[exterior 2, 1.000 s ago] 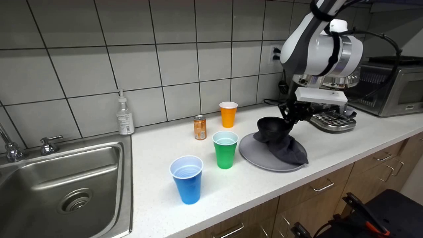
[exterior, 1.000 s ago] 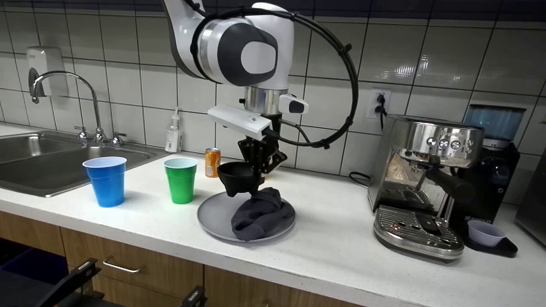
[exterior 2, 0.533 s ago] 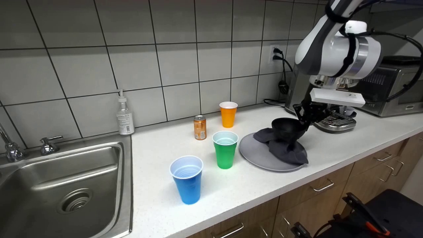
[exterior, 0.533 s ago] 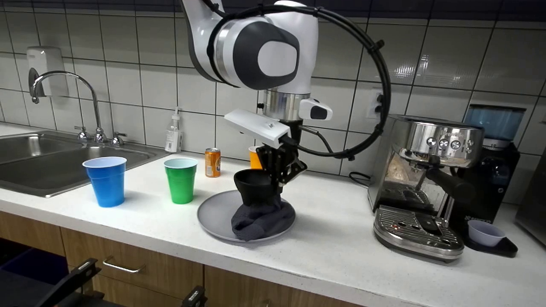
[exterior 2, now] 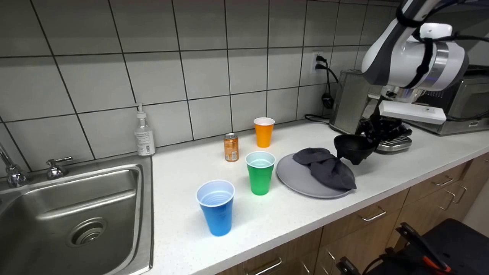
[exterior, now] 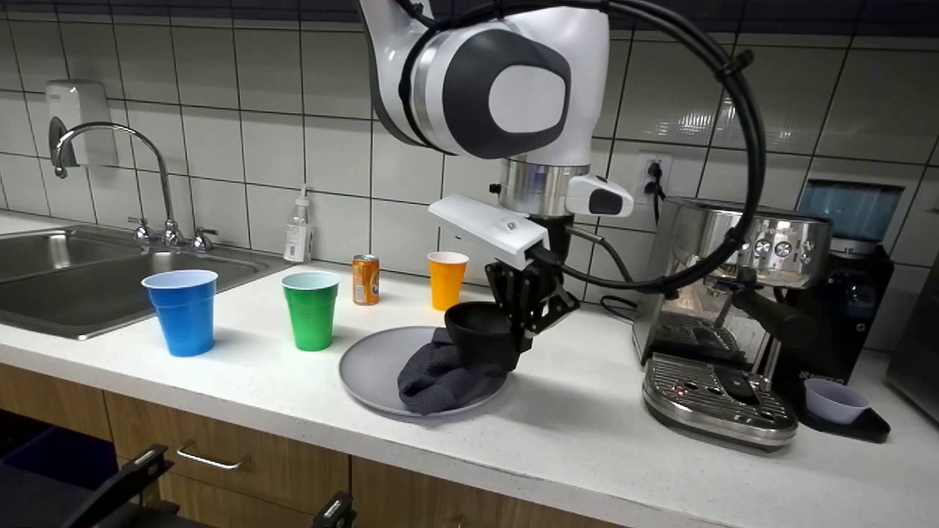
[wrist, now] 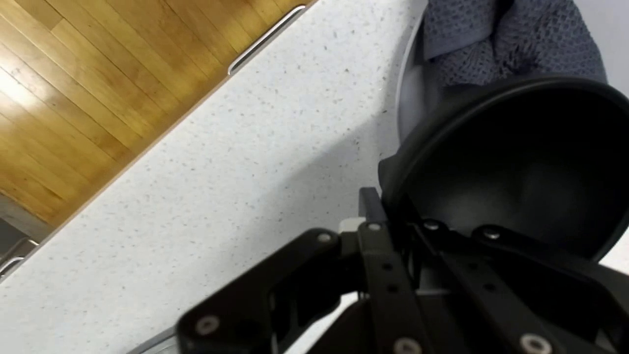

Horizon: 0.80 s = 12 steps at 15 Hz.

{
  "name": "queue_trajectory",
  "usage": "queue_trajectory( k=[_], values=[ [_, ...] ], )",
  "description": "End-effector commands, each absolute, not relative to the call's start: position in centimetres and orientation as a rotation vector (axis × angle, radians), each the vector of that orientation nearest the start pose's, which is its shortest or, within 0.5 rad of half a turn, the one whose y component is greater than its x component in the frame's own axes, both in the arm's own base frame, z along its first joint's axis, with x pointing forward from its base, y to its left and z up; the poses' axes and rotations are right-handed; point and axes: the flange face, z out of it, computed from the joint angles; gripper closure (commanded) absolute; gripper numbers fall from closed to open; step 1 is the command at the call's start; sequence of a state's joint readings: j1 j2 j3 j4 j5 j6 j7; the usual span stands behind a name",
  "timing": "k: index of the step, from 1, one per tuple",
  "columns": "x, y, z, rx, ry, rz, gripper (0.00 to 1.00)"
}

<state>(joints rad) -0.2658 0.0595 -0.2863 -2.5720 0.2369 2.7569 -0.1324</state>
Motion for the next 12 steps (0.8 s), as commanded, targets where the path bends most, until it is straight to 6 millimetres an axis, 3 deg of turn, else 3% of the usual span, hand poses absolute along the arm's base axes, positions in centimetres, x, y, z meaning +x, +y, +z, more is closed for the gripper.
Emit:
queue_trajectory(
  k=[1, 5, 12],
  values=[
    [38.9, -27.9, 25.4, -2.932, 1.04, -0.243, 0.98],
    [39.5, -30.5, 24.4, -2.922, 1.102, -0.232, 0.98],
    [42.1, -33.3, 22.4, -2.934, 1.139, -0.207, 0.98]
  ],
)
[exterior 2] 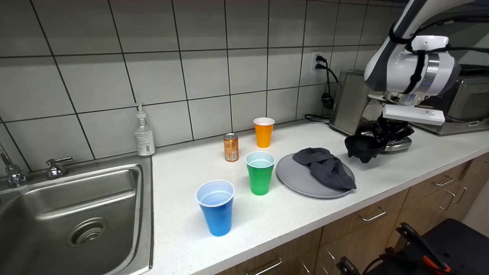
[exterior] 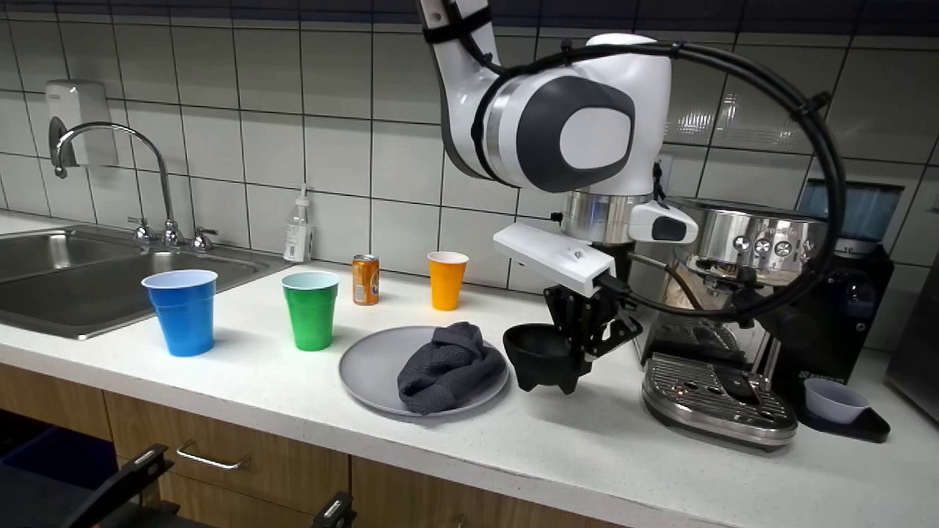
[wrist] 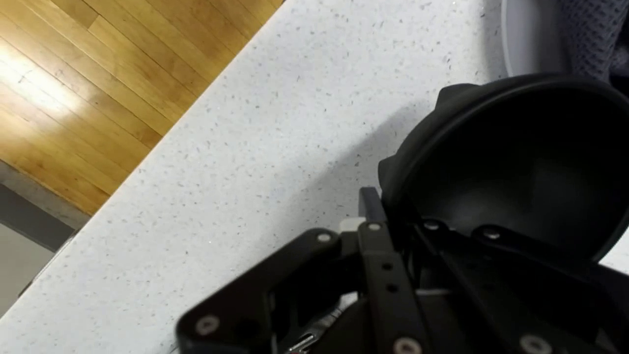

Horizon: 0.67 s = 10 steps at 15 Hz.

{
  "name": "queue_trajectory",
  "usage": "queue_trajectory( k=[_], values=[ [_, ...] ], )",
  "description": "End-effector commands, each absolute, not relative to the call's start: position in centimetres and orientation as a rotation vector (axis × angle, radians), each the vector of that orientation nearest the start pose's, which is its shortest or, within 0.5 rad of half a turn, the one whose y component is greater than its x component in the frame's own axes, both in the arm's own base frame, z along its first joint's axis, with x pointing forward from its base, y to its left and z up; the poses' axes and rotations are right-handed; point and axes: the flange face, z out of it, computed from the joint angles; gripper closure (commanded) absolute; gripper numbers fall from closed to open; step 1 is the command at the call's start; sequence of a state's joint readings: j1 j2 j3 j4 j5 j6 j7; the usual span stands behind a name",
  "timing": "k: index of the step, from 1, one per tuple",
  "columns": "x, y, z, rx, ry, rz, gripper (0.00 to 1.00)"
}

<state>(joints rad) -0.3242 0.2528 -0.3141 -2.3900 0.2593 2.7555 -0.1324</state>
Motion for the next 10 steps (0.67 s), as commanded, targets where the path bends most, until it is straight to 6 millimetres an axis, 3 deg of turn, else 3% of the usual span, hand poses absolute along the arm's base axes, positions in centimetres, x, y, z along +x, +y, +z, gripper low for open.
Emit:
queue_trajectory(
  k=[1, 8, 9, 10],
  values=[
    [42.4, -33.6, 22.1, -2.934, 1.14, -0.201, 0.98],
    [43.1, -34.5, 19.8, -2.947, 1.135, -0.15, 0.98],
    [43.0, -34.5, 19.7, -2.949, 1.133, -0.142, 0.67],
    [43.0, -34.5, 19.5, -2.949, 1.132, -0.136, 0.66]
  ],
)
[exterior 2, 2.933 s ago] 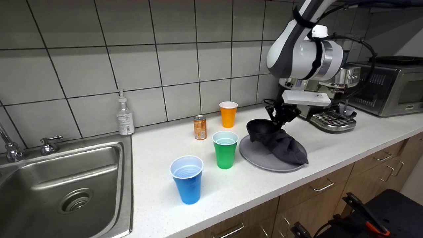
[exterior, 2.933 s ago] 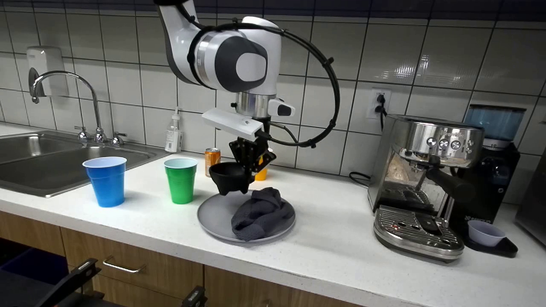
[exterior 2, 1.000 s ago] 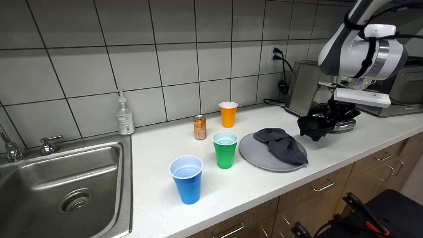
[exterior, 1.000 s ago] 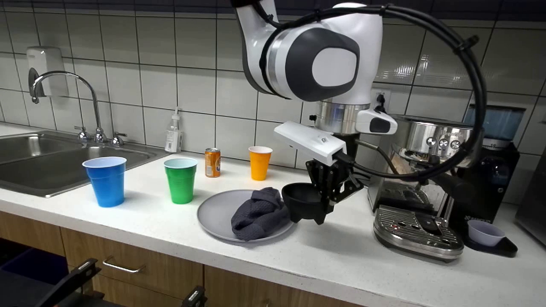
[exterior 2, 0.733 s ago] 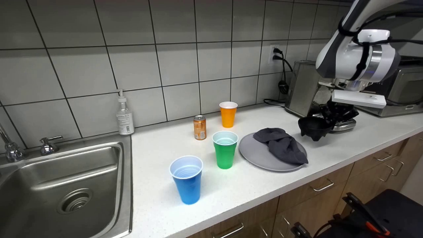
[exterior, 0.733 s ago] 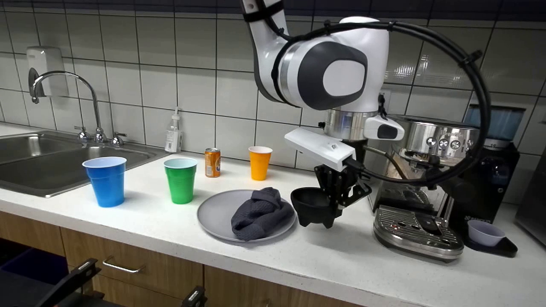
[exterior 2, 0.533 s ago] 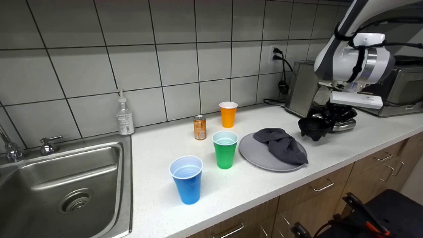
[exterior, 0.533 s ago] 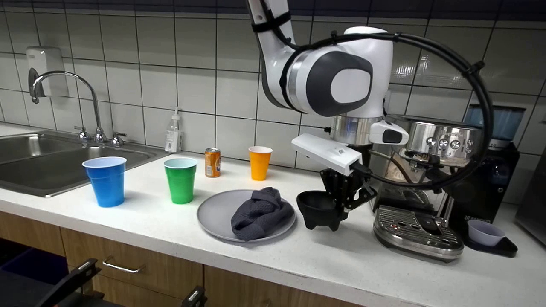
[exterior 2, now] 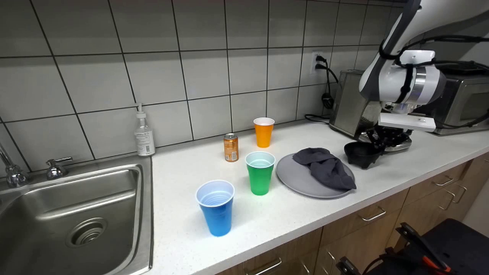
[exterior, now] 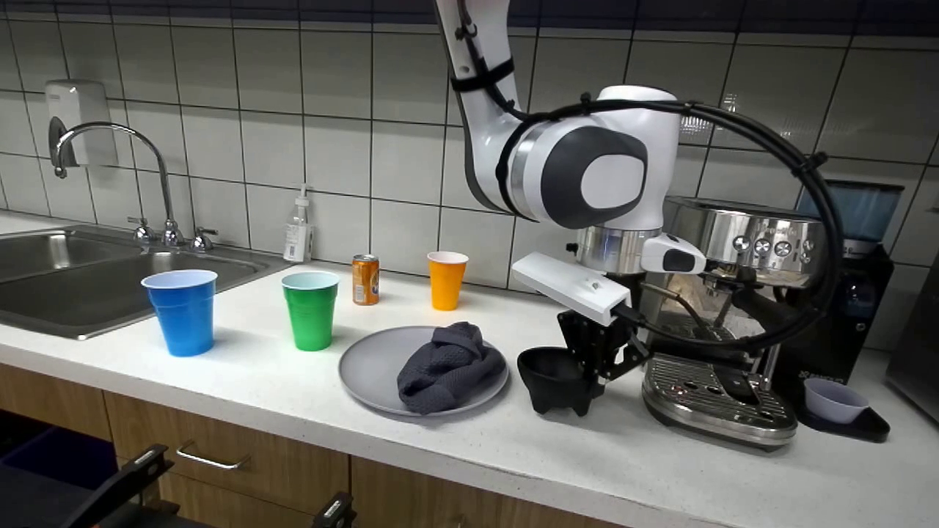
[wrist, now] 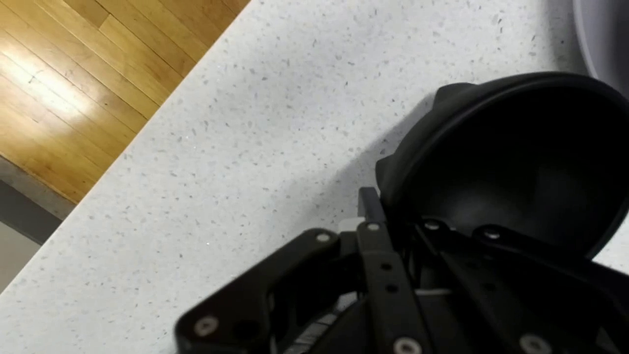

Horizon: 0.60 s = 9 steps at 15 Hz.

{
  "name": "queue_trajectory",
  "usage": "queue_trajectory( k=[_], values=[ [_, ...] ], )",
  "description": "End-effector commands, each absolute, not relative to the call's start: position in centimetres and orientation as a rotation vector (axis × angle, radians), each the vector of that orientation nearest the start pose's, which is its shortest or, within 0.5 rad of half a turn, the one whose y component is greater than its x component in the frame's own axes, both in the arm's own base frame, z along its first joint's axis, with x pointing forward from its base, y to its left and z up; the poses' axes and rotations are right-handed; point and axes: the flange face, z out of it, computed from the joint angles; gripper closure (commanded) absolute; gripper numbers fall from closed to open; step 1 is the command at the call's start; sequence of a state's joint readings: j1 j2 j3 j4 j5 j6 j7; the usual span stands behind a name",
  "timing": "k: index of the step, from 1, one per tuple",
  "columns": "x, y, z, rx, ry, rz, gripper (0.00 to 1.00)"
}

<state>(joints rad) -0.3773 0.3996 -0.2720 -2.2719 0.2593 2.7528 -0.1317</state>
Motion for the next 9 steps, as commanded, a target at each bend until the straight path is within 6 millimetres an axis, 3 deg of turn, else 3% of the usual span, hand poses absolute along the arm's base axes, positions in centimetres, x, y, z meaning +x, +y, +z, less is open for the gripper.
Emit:
queue_trajectory(
  k=[1, 9],
  values=[
    [42.9, -34.5, 19.7, -2.947, 1.132, -0.139, 0.59],
    [41.0, -33.4, 24.5, -2.933, 1.113, -0.271, 0.0]
  ],
)
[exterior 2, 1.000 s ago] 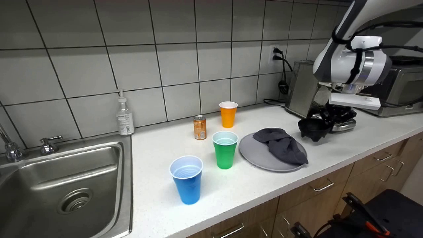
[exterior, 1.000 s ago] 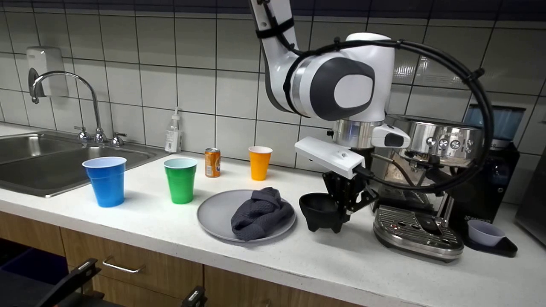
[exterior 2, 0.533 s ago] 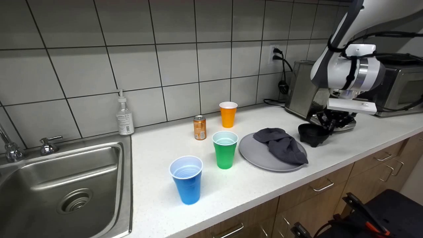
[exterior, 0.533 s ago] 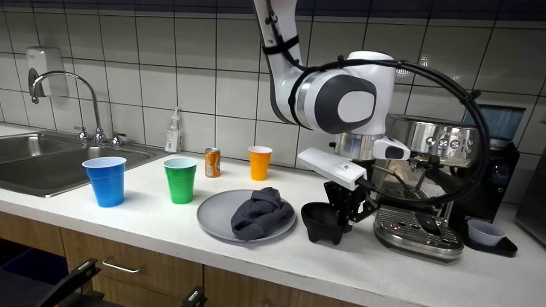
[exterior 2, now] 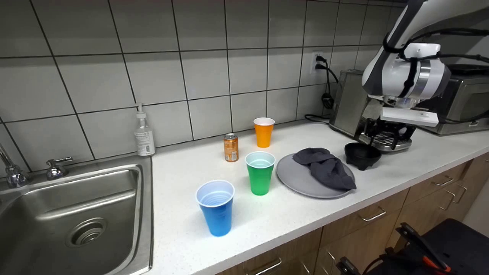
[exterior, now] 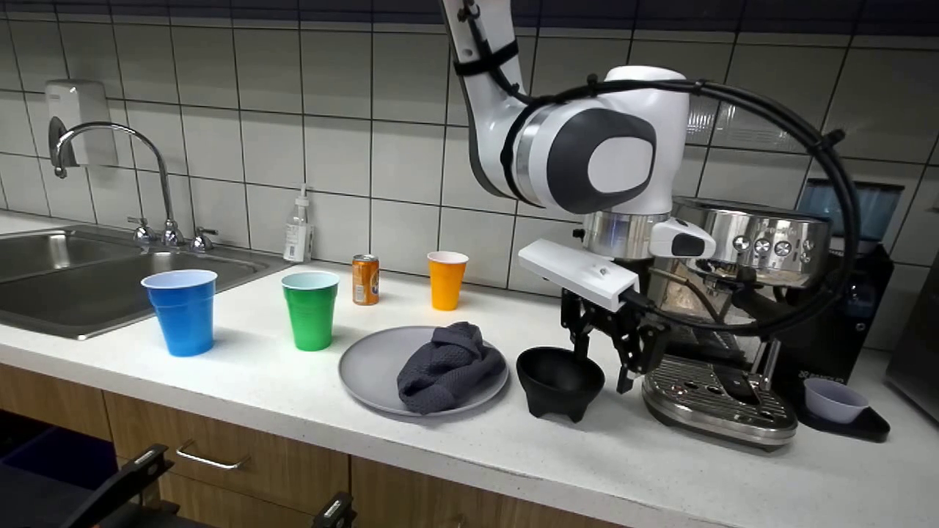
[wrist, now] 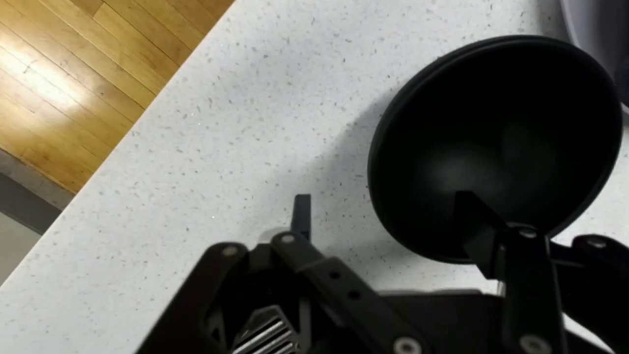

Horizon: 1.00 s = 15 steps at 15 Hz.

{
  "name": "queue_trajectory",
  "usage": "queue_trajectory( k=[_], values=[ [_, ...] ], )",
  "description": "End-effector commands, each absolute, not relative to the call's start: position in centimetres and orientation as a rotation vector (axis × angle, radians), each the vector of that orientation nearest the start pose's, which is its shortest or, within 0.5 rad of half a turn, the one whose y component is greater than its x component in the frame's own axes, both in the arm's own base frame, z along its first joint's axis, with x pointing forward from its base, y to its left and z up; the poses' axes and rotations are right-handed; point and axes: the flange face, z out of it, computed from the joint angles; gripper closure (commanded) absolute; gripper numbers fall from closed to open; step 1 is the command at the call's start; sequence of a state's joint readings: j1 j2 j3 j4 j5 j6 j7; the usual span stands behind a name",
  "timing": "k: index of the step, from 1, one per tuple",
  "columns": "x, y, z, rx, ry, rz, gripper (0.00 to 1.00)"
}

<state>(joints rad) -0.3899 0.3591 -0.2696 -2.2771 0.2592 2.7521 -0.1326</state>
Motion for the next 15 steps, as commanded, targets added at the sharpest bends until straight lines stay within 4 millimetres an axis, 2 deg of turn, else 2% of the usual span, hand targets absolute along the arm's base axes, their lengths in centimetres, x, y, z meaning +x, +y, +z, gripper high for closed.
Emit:
queue_trajectory(
  k=[1, 4, 7, 10, 15],
  values=[
    [40.6, -33.1, 25.3, -2.931, 1.106, -0.287, 0.0],
    [39.4, -31.1, 27.0, -2.929, 1.054, -0.298, 0.0],
    [38.2, -28.4, 27.7, -2.924, 0.976, -0.286, 0.0],
    [37.9, -24.9, 27.7, -2.932, 0.876, -0.264, 0.0],
    [39.2, -19.1, 26.1, -2.961, 0.728, -0.2, 0.0]
  ],
)
